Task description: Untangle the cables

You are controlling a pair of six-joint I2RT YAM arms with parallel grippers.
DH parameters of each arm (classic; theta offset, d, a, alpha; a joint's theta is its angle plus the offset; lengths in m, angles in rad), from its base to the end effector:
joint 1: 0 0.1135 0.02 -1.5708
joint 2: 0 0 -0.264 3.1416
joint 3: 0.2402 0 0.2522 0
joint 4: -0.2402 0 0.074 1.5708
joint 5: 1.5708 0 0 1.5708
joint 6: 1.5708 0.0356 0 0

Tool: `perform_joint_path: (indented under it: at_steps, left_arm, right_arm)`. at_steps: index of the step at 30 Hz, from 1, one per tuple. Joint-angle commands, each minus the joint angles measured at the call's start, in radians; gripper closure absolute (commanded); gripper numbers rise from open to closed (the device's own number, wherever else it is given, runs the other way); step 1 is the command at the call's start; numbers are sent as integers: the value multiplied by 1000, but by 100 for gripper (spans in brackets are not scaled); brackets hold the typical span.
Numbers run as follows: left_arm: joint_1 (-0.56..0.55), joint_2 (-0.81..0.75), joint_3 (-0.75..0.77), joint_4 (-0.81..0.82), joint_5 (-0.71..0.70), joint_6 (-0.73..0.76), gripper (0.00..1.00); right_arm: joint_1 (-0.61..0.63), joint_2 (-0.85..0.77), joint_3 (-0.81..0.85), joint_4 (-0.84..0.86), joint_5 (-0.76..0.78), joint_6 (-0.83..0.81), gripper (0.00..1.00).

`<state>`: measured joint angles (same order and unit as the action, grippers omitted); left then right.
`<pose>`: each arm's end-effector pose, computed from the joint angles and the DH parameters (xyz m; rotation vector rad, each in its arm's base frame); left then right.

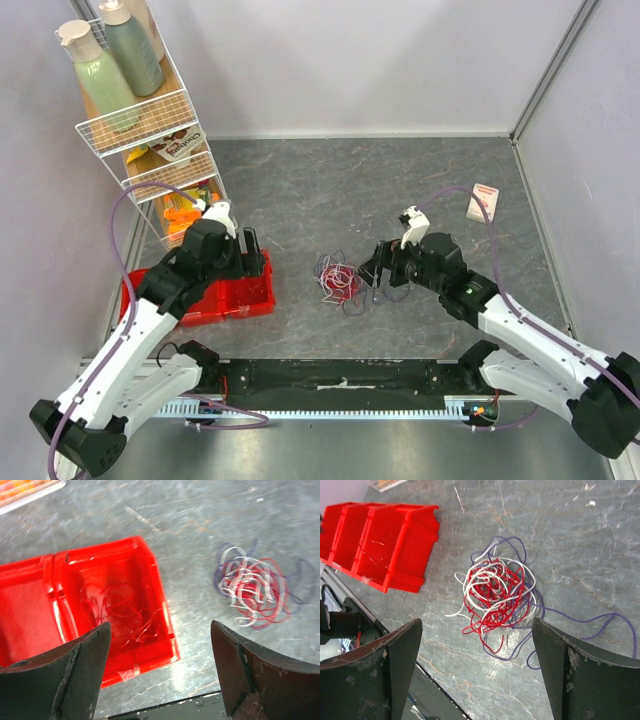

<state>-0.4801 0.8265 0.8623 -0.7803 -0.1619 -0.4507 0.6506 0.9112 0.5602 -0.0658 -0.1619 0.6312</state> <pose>0.1482 -0.0707 0.3025 -0.0484 2.3201 -0.2881 0.1626 0.1309 0.2501 -0.1324 2.1167 0.9620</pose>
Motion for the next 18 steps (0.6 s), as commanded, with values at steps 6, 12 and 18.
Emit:
perform_joint_path:
  at_steps: [6,12,18]
  left_arm:
    - [-3,15,34,389,506,57,19]
    - [-136,452,231,411,642,27,31]
    - [-252,724,350,368,581,53,34]
  right_arm:
    - [6,158,-37,99,-94,15,11]
    - [9,202,-51,116,-67,33,25]
    - [9,175,-94,83,115,135,29]
